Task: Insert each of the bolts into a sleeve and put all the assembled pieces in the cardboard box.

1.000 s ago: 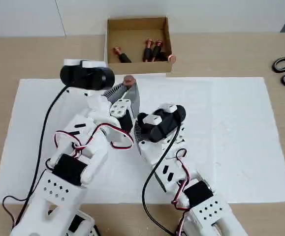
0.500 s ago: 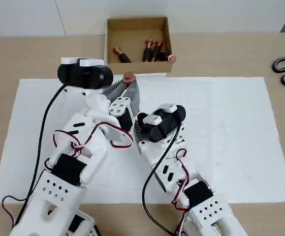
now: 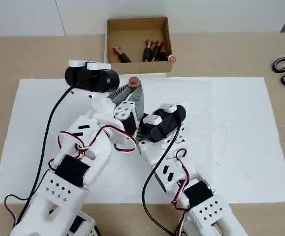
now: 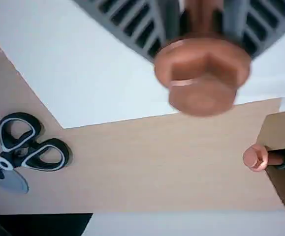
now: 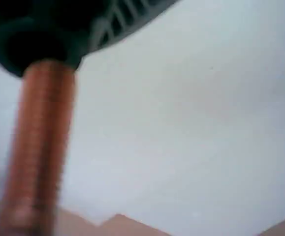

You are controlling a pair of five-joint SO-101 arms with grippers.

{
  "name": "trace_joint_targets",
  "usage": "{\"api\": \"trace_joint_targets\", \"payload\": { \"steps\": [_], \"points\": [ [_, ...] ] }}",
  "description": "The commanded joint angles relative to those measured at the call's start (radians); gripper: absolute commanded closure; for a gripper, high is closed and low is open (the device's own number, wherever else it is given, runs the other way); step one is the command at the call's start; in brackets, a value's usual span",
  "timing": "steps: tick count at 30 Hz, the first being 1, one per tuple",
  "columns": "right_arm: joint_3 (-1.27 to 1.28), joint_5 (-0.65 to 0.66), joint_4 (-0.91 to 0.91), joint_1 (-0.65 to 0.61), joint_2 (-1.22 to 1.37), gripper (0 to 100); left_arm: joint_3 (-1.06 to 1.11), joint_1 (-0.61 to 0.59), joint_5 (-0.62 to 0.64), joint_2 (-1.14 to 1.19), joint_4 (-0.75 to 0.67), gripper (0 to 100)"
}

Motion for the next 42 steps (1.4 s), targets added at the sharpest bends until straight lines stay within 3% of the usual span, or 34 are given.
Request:
{"api": "trace_joint_targets", "payload": {
  "steps": [1, 9, 20, 42],
  "points": [
    [-0.006, -0.005, -0.018, 0.004, -0.024, 99.5, -0.004, 0.003, 0.000, -0.028, -0.032, 99],
    [-0.006, -0.005, -0.018, 0.004, -0.024, 99.5, 0.084, 0.005, -0.003, -0.028, -0.123, 99],
    [-0.006, -0.003, -0.018, 0.004, -0.024, 99.5, 0.093, 0.003, -0.031, -0.029, -0.118, 99],
    [-0.006, -0.003, -0.018, 0.007, -0.024, 99.5, 0.099, 0.052, -0.071, -0.035, 0.028, 99]
  ]
}}
